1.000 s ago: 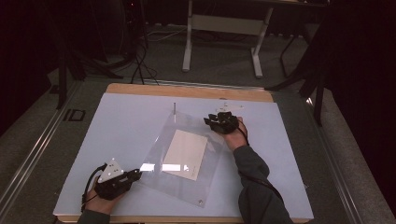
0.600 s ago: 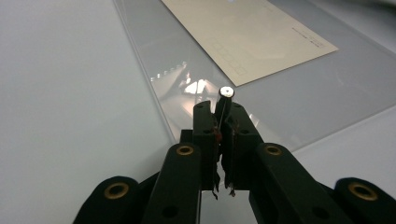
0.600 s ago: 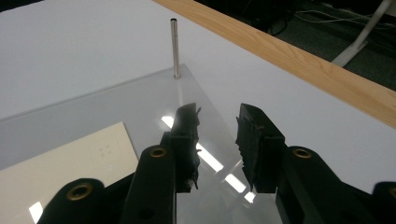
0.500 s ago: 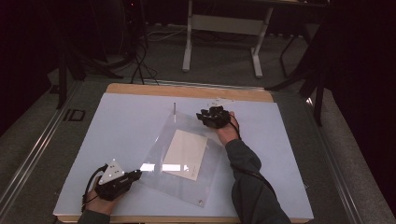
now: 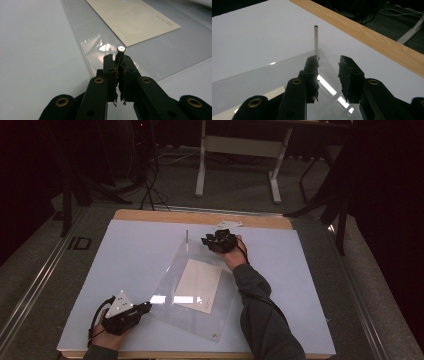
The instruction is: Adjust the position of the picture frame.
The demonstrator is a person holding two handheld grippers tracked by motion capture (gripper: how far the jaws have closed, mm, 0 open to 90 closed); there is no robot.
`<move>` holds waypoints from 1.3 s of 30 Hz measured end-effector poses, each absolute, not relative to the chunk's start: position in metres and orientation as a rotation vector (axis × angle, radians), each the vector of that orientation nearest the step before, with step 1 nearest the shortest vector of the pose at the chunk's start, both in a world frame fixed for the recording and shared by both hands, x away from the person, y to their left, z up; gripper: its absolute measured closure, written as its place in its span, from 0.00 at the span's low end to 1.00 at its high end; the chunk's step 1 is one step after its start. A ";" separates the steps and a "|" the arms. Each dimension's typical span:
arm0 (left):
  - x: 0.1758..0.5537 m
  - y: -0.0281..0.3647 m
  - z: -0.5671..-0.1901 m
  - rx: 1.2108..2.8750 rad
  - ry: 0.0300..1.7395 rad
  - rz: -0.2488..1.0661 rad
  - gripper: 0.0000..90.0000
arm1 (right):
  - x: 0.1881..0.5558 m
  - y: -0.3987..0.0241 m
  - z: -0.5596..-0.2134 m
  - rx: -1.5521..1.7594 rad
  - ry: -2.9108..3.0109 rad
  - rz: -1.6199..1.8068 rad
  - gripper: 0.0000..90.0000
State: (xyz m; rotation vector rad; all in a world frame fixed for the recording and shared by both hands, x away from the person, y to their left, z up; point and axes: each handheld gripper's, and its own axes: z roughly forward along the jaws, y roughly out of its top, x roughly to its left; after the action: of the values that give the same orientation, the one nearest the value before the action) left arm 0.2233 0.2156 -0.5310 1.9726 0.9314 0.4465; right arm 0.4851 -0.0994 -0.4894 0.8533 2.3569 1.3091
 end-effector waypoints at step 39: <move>0.226 0.214 -0.535 1.953 0.930 0.447 0.93 | 0.539 -0.012 -0.530 0.970 2.399 1.246 0.93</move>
State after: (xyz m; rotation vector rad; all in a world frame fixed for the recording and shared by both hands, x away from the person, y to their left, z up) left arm 0.2262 0.2137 -0.5353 1.9534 0.9297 0.4470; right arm 0.5389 -0.0115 -0.5295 0.9704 2.3987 1.2463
